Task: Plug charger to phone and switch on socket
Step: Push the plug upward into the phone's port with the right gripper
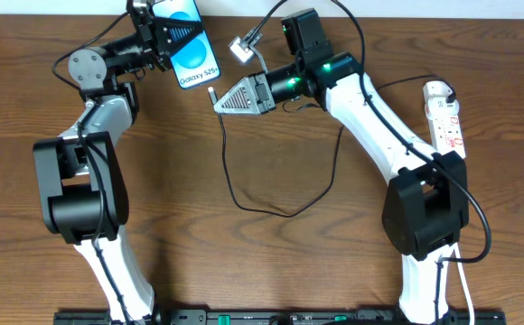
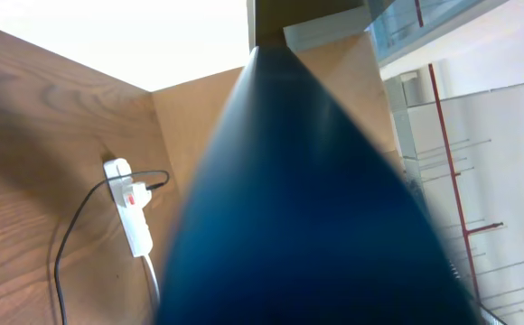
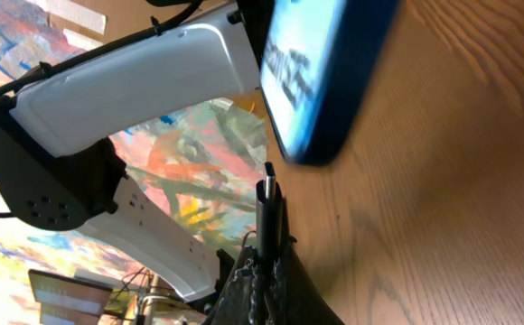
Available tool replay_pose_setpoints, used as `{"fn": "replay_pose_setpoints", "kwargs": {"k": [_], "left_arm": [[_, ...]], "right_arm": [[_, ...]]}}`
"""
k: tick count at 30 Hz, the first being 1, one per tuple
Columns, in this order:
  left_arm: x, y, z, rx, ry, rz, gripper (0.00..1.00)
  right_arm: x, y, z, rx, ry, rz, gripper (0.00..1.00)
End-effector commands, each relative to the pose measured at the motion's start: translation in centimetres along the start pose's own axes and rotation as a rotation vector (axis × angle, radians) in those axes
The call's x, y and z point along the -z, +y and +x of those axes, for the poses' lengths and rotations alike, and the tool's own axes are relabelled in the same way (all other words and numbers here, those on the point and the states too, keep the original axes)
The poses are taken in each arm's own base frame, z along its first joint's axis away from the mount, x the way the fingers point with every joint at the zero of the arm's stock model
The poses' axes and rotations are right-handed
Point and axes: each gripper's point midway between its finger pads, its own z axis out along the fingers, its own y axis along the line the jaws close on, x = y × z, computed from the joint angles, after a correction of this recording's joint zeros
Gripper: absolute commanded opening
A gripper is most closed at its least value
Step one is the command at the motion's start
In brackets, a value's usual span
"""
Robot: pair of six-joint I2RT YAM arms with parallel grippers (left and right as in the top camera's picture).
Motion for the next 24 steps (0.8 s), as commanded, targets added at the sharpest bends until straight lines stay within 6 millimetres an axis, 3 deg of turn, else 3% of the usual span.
{"fn": "replay_pose_setpoints", "kwargs": {"k": [1,7,24], "left_arm": [[-1.02,-1.59,0.86,-0.051,0.040,0.011,0.07],[-0.89,-1.60,0.76,-0.052,0.036,0.011,0.07],[-0.87,-1.39,1.16,-0.068,0.059,0.000,0.07]], "right_arm": [[-0.72,-0.38,0.78,-0.032,0.024,-0.046,0.01],[-0.59,0.25,0.66,-0.011,0.027,-0.083,0.01],[-0.39,-0.47,0.47,-0.036,0.015,-0.046,0.01]]}}
